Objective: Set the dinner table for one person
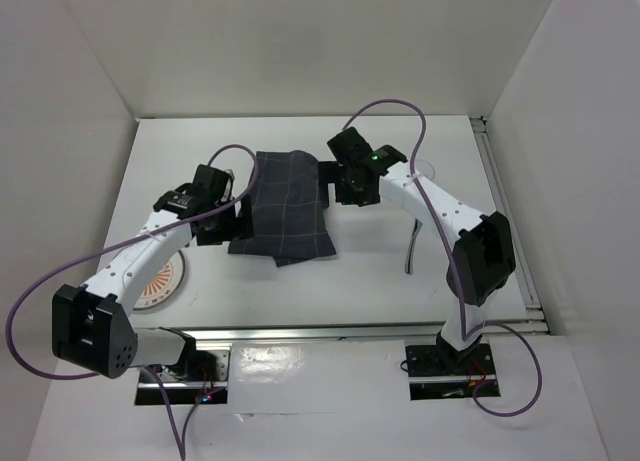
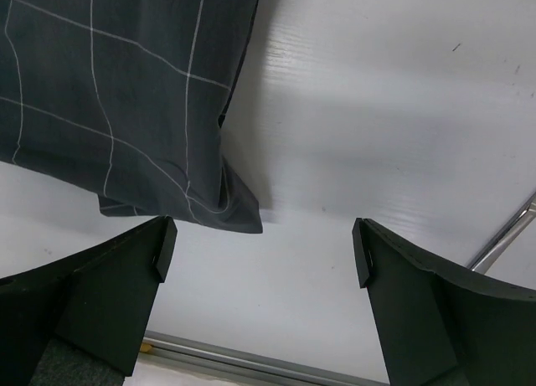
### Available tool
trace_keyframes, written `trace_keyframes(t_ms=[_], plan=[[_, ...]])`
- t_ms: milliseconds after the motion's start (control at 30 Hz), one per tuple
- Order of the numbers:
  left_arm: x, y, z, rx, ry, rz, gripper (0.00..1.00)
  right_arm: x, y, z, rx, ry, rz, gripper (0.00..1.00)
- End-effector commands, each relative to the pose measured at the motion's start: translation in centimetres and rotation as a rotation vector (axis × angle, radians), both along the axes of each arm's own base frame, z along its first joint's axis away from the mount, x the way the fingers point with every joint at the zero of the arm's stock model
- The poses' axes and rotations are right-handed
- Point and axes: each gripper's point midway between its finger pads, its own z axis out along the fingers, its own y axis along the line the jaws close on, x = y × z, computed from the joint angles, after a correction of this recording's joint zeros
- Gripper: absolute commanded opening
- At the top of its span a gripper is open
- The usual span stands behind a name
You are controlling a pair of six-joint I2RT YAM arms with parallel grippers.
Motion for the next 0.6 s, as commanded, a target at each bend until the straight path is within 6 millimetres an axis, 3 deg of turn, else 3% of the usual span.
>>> trace_keyframes(t_ms=[0, 200, 333, 500, 567], plan=[[0.7, 0.1, 0.3, 0.0, -0.013, 0.02, 0.98, -0.6, 0.2, 0.4, 0.014, 0.002, 0.01, 1.0], [1.0, -0.1, 0.5, -0.015, -0.011, 0.045, 1.0, 0.2, 0.5, 1.5, 0.035, -0.043, 0.004, 1.0], [0.5, 0.7, -0.8, 0.022, 0.049, 0.123, 0.98, -0.5, 0.0, 2.1, 0.046, -0.059, 0.004, 1.0], [-0.9, 0.1, -1.1, -0.057, 0.078, 0.208, 0.83, -0.7, -0.5, 2.2, 0.047, -0.087, -0.006, 1.0], [-1.8, 0.0, -2.2, -0.089, 0.12, 0.302, 0.71, -1.1, -1.5, 2.4, 0.035, -0.102, -0.044, 1.0]])
